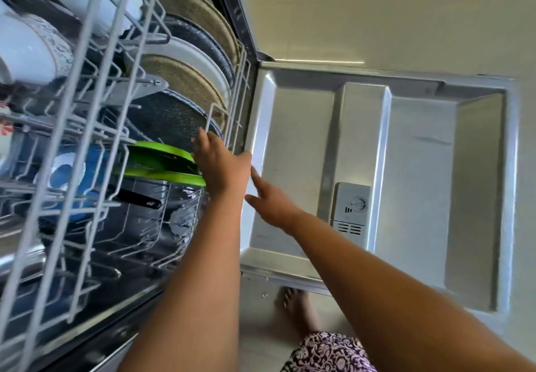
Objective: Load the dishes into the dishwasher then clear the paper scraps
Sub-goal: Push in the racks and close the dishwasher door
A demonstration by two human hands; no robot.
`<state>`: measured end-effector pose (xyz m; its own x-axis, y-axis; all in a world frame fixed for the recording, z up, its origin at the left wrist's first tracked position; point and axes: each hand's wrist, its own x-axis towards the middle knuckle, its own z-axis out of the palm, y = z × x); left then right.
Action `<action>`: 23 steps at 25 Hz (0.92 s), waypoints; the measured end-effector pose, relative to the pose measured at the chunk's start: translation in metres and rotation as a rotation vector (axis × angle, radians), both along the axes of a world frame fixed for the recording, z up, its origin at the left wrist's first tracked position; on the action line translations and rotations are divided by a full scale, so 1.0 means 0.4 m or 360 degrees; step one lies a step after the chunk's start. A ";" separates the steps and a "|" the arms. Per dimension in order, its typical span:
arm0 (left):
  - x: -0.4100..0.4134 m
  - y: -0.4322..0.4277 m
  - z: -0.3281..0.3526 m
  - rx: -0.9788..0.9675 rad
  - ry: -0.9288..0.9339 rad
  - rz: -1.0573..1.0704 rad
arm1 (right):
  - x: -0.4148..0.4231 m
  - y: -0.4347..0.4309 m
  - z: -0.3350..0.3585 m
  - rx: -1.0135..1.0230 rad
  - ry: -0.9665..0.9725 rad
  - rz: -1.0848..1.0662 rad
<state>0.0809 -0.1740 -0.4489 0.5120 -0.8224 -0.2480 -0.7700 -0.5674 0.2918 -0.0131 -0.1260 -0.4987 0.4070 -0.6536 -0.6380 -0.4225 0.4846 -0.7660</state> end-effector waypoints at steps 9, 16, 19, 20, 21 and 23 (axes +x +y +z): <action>-0.287 0.135 -0.094 0.0222 0.0345 -0.0505 | -0.405 0.157 -0.085 0.0138 0.0311 -0.0819; -0.570 0.222 -0.156 0.0435 0.0520 -0.0832 | -0.770 0.234 -0.147 0.0056 0.0904 -0.1366; -0.661 0.246 -0.177 0.0505 0.0524 -0.0874 | -0.895 0.278 -0.178 0.0086 0.1097 -0.1478; -0.690 0.251 -0.186 0.0518 0.0519 -0.0893 | -0.934 0.297 -0.195 0.0114 0.1131 -0.1491; -0.713 0.255 -0.196 0.0529 0.0516 -0.0914 | -0.960 0.314 -0.208 0.0162 0.1148 -0.1502; -0.747 0.254 -0.214 0.0559 0.0505 -0.0950 | -1.002 0.344 -0.250 0.0267 0.1084 -0.1512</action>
